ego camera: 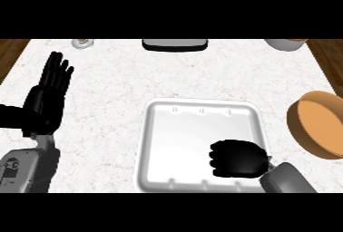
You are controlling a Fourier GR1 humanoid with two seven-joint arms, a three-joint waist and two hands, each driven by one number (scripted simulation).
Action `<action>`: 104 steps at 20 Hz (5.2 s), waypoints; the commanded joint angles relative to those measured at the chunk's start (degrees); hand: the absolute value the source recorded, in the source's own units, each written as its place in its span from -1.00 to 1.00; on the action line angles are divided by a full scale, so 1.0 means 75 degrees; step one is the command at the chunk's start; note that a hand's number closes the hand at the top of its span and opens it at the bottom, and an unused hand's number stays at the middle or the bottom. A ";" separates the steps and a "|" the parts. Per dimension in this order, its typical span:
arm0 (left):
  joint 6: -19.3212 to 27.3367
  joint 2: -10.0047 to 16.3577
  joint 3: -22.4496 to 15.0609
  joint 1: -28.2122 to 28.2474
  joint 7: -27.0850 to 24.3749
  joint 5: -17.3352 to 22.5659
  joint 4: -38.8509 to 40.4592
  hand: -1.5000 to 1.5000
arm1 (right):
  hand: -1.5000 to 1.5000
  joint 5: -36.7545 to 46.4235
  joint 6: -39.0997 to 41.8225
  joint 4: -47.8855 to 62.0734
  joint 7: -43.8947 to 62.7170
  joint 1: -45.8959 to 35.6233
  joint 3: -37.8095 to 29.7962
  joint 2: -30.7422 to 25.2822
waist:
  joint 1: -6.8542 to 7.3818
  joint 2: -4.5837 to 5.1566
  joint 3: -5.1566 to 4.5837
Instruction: Pick the tomato from the tray and place it in the pot
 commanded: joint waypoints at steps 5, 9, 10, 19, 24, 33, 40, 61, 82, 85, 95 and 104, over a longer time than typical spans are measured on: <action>0.0170 0.0012 -0.0095 -0.0086 0.0498 -0.0143 -0.0429 0.00 | 1.00 -0.0896 0.0394 -0.1522 0.1301 0.0766 -0.0806 0.0505 | -0.0050 0.0030 0.0139; 0.0169 0.0196 0.0313 0.0345 0.0184 -0.0045 -0.0246 0.00 | 1.00 -0.0440 0.0412 -0.1645 0.4187 0.1737 -0.1188 0.1726 | -0.0506 -0.0111 0.0086; 0.0167 0.0091 0.0149 0.0346 0.0127 -0.0130 -0.0228 0.00 | 1.00 -0.0273 0.0377 -0.1552 0.4792 0.1787 -0.1278 0.2032 | -0.0610 -0.0091 0.0074; 0.0121 0.0158 0.0309 0.0428 -0.0046 -0.0085 -0.0182 0.00 | 1.00 0.0774 -0.0341 -0.4891 0.9365 0.1920 -0.1134 0.2510 | -0.0462 -0.0093 0.0096; 0.0155 -0.0120 0.0033 0.0309 -0.0066 -0.0148 -0.0195 0.00 | 1.00 0.2013 0.0479 -0.6921 1.1342 0.1897 -0.0994 0.2517 | -0.0287 -0.0028 0.0115; 0.0183 -0.0105 -0.0113 -0.0043 0.0675 -0.0211 -0.0597 0.00 | 1.00 0.0746 0.3328 -0.8611 1.1795 0.1067 -0.3550 0.1838 | 0.0027 0.0065 0.0147; 0.0065 -0.0148 0.0082 -0.0035 0.0187 -0.0210 -0.0038 0.00 | 1.00 -0.1485 0.3651 -0.7712 1.0416 0.0727 -0.6954 0.1014 | -0.0060 0.0065 0.0152; -0.0040 -0.0262 0.0169 -0.0110 0.0262 -0.0304 -0.0239 0.00 | 1.00 -0.2644 0.1854 -0.0316 0.7004 -0.0104 -0.8577 -0.1667 | 0.0097 0.0084 0.0147; -0.0429 -0.0270 0.0380 -0.0030 -0.0323 -0.0213 0.0385 0.00 | -1.00 -0.6184 0.2484 0.1261 0.6704 -0.1339 -0.9978 -0.1087 | -0.0034 0.0057 0.0137; -0.0357 0.0030 0.0506 -0.0019 0.0383 -0.0152 -0.0338 0.00 | -1.00 -0.6927 0.2877 0.1638 0.6947 -0.1515 -1.0586 -0.1635 | 0.0047 0.0045 0.0145; -0.0426 0.0010 0.0613 -0.0470 0.0524 -0.0067 -0.0003 0.00 | -1.00 -0.8107 0.3145 0.4112 0.4947 -0.0892 -1.1651 -0.3239 | 0.0073 0.0101 0.0158; -0.0332 -0.0368 0.0352 -0.0201 0.0119 -0.0301 0.0036 0.00 | -1.00 -0.8418 0.3626 0.6995 0.3802 -0.0675 -1.1881 -0.5204 | 0.0130 0.0121 0.0168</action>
